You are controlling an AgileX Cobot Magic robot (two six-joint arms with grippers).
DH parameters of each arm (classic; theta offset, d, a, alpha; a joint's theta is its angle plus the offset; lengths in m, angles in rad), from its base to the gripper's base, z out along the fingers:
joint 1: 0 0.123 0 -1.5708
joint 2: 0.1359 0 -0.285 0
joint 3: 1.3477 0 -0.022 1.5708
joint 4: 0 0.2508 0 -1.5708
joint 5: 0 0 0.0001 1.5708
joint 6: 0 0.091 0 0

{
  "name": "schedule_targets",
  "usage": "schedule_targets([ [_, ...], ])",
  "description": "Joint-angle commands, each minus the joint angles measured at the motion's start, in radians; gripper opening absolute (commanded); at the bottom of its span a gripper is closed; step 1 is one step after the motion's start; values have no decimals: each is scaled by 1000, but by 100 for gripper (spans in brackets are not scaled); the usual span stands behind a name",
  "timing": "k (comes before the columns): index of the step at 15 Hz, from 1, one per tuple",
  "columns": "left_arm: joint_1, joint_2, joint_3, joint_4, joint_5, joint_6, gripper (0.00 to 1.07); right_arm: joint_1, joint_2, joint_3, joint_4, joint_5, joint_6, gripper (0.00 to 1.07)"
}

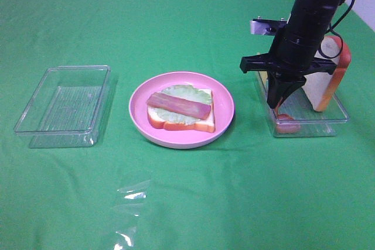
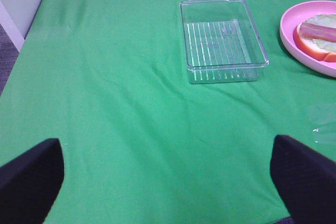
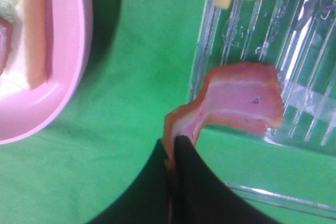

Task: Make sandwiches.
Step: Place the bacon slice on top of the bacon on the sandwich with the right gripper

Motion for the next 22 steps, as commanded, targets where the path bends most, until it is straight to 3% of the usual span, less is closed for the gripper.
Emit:
schedule_targets([
  [1, -4, -17, 2, 0, -17, -9, 101, 0, -47, -5, 5, 30, -9, 0],
  [5, -4, -17, 2, 0, -17, -10, 101, 0, -216, -5, 34, 26, -7, 0],
  [9, -4, -17, 2, 0, -17, -10, 101, 0, -312, -7, 214, 6, -50, 0],
  [13, -4, -17, 2, 0, -17, -10, 101, 0, -311, -7, 512, -31, -226, 0],
  [16, -4, -17, 2, 0, -17, -10, 101, 11, -292, -7, 623, -50, -314, 0],
  [22, -4, -17, 2, 0, -17, -10, 101, 156, -166, -14, 642, -124, -370, 0],
])
